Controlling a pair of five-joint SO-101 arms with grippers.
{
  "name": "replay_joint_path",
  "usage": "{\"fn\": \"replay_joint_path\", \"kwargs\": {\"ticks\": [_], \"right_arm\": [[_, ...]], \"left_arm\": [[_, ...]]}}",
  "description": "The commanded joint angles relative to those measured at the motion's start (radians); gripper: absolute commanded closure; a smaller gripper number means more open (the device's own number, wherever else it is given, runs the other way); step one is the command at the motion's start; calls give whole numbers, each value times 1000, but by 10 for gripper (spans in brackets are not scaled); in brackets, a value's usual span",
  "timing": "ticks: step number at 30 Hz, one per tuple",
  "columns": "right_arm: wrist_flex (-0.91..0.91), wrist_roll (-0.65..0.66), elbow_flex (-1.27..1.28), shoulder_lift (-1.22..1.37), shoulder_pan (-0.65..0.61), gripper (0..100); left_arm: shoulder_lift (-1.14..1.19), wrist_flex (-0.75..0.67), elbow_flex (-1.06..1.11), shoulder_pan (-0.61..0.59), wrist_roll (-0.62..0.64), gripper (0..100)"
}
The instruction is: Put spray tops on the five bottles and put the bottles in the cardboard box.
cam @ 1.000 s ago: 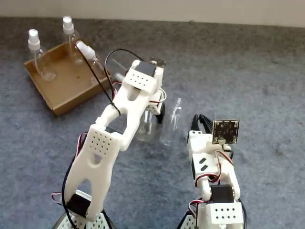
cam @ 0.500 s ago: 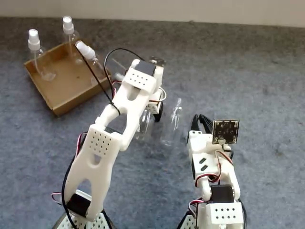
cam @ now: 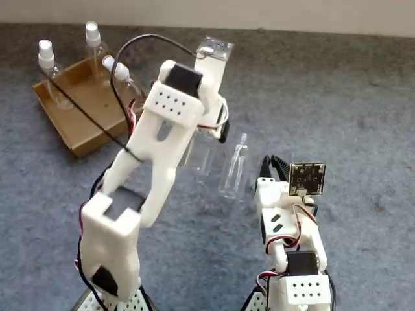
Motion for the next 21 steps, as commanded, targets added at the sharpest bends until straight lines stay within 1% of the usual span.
{"fn": "replay_joint_path", "kwargs": {"ticks": [1,5,13,15,19,21], "right_arm": [[1,-2,159,-12,15,960],[1,-2,159,-12,15,960],[1,-2,159,-12,15,960],[1,-2,159,-12,15,960],[2,-2,159,-12,15,960],[2,-2,159,-12,15,959]], "left_arm": [[-298,3,163,33,6,898],[-476,3,275,24,5,897],[-760,2,518,24,3,896],[-825,2,582,24,-55,895],[-958,-3,730,13,-249,895],[-1021,-60,812,-19,-307,895]]}}
